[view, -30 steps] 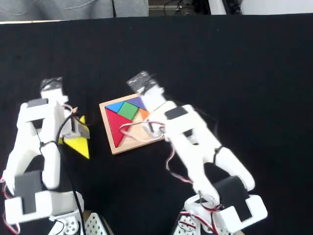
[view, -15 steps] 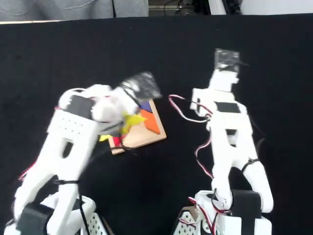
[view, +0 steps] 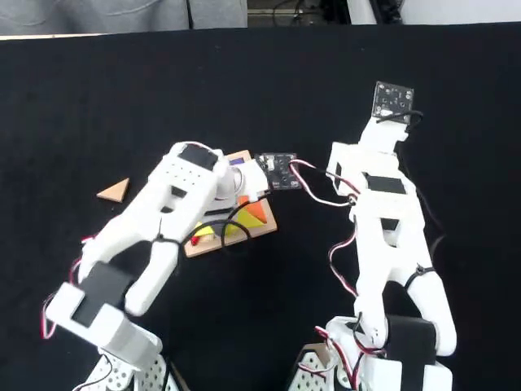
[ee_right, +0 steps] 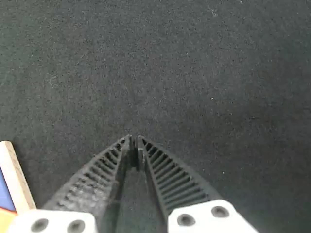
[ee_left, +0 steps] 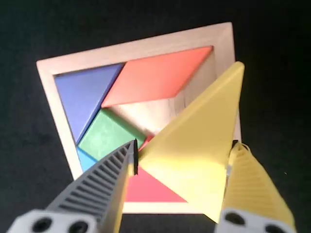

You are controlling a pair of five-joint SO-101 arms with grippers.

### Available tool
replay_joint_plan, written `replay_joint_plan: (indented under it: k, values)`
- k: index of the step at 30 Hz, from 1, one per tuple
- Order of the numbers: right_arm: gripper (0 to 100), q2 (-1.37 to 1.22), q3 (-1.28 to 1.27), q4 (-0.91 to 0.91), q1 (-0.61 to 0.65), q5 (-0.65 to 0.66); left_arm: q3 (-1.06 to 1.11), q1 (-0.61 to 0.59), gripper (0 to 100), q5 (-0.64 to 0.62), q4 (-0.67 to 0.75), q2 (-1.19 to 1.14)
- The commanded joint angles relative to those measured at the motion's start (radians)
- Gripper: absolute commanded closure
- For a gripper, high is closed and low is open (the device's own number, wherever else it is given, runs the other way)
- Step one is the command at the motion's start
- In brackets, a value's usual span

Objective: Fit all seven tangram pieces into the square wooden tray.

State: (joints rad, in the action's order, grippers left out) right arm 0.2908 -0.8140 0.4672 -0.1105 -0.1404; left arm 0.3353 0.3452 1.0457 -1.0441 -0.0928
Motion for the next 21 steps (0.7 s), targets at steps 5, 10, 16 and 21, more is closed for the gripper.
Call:
replay_joint_plan:
  k: [5,10,16,21]
  values:
    - [98.4,0.045,0.005,-0.020,-0.006,-0.006,-0.077,0.021,74,0.008,0.015,-0.060]
    - [98.3,0.045,0.005,-0.020,0.012,-0.003,-0.104,0.016,71,-0.103,0.011,-0.057]
    - [98.3,0.045,0.004,-0.014,0.012,-0.003,-0.142,0.015,67,-0.186,0.011,-0.064]
    - [98.3,0.045,0.004,-0.014,0.011,-0.003,-0.134,0.013,67,-0.184,0.009,-0.063]
